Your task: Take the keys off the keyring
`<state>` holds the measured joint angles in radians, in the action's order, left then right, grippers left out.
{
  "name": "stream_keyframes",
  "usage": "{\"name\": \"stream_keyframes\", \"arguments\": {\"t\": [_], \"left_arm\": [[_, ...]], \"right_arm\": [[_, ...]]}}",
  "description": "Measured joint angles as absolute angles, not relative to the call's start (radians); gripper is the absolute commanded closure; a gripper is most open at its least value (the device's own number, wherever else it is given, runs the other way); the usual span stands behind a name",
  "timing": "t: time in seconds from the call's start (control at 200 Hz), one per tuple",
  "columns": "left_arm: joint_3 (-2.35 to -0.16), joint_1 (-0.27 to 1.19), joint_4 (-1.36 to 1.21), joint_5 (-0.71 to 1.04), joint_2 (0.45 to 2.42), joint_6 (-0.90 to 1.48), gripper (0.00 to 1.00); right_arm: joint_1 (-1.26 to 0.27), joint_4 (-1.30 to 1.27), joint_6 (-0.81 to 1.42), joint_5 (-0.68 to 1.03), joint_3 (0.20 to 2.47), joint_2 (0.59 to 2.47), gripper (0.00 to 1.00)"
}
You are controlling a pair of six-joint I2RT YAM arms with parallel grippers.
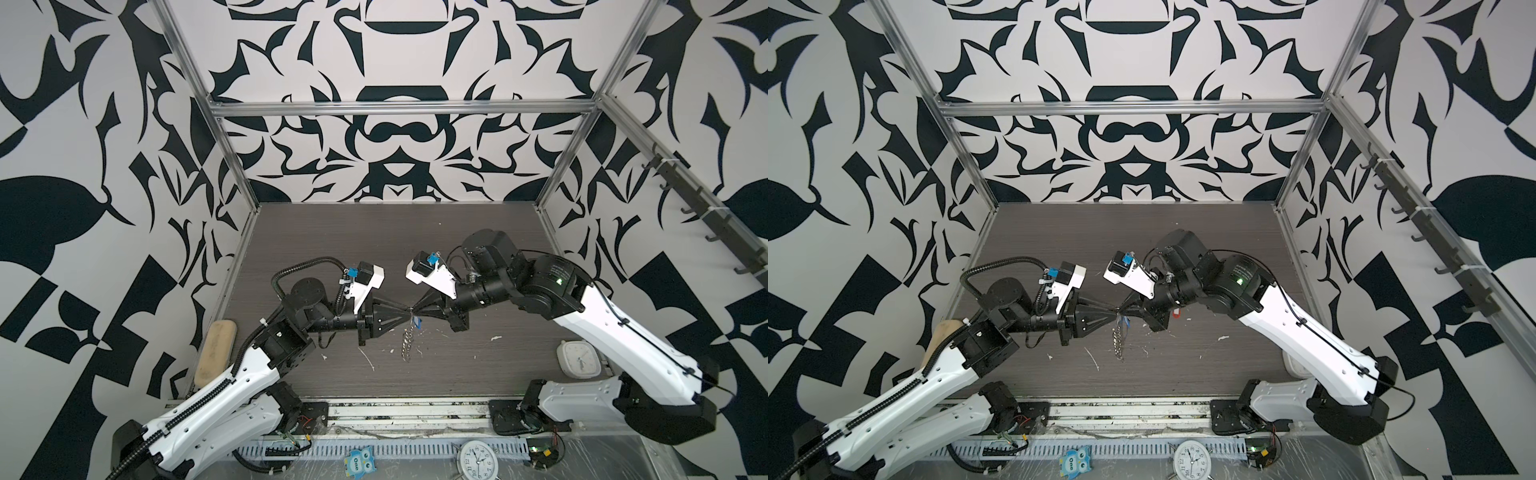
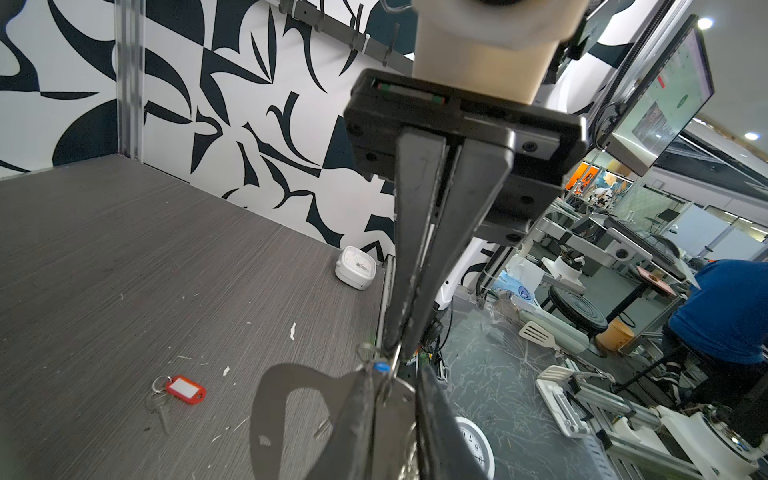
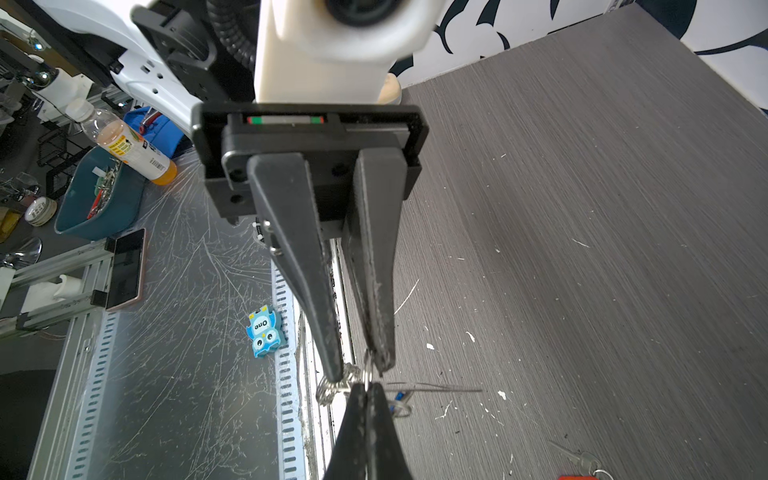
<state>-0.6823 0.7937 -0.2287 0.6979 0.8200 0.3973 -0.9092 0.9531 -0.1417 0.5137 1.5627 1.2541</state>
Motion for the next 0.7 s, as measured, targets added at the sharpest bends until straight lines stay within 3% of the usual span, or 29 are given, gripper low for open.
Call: {"name": "stream_keyframes", "arguments": {"t": [0.105,0.235,0.34,0.395,0.555,0.7], "left_arm": [[-0.682,0.797,-0.221,0.691,0.82,0.389,1.0],[-0.682,0.805,-0.226,0.664,0.819,0.378,1.0],[-0.679,0.809,-0.233,0.628,0.804,0.376,1.0],[-0.674,0.81,-0.242,0.61,0.792,0.376,1.0],[-0.661,0.815,-0.283,0.566,0.76,0.374,1.0],[-0.638,0.815,-0.325,0.537,0.731,0.374,1.0]], "right_arm": [[-0.909,0.953,-0.138,0.52,1.563,1.258,1.0],[-0.904,0.949,-0.123,0.52,1.562,1.259,1.0],[-0.903,0.907,-0.096,0.5,1.547,1.249,0.72],[-0.903,0.858,-0.079,0.482,1.52,1.23,0.63],[-0.905,0.673,-0.035,0.433,1.36,1.111,0.5],[-0.905,0.501,0.001,0.41,1.192,0.98,0.47]]}}
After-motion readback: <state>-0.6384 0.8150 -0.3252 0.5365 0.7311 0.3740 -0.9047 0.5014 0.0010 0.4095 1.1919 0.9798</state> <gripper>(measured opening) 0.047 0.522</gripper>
